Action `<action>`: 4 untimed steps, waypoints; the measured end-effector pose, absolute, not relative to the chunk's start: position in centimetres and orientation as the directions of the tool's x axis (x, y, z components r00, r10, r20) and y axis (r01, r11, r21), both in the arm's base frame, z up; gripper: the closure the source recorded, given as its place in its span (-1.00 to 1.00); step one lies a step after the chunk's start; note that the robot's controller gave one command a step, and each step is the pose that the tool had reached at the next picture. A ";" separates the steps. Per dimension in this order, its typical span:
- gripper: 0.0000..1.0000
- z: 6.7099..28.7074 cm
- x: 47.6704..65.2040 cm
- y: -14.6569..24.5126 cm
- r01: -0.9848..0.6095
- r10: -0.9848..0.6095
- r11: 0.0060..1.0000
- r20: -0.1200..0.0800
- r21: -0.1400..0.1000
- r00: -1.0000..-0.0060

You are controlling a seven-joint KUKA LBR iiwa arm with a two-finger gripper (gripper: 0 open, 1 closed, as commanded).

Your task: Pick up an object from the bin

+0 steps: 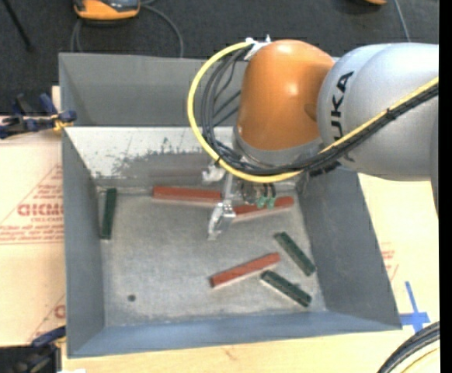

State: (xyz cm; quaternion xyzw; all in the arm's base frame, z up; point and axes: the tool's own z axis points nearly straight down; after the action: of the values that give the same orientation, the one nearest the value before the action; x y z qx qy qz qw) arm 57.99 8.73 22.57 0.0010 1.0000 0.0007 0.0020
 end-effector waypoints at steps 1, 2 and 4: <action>-1.00 22.6 58.0 8.7 0.002 0.002 1.000 -0.004 0.001 -1.000; -1.00 17.9 56.3 6.9 -0.014 -0.014 1.000 -0.010 0.001 -1.000; 1.00 7.9 50.3 4.0 -0.256 -0.256 0.967 0.004 0.002 -0.967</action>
Offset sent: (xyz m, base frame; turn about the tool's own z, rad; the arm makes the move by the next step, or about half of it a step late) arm -0.0557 -0.0579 -0.1506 -0.0430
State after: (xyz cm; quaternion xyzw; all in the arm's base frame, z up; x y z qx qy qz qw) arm 50.33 3.96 7.89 -0.1291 0.9916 0.0007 -0.0021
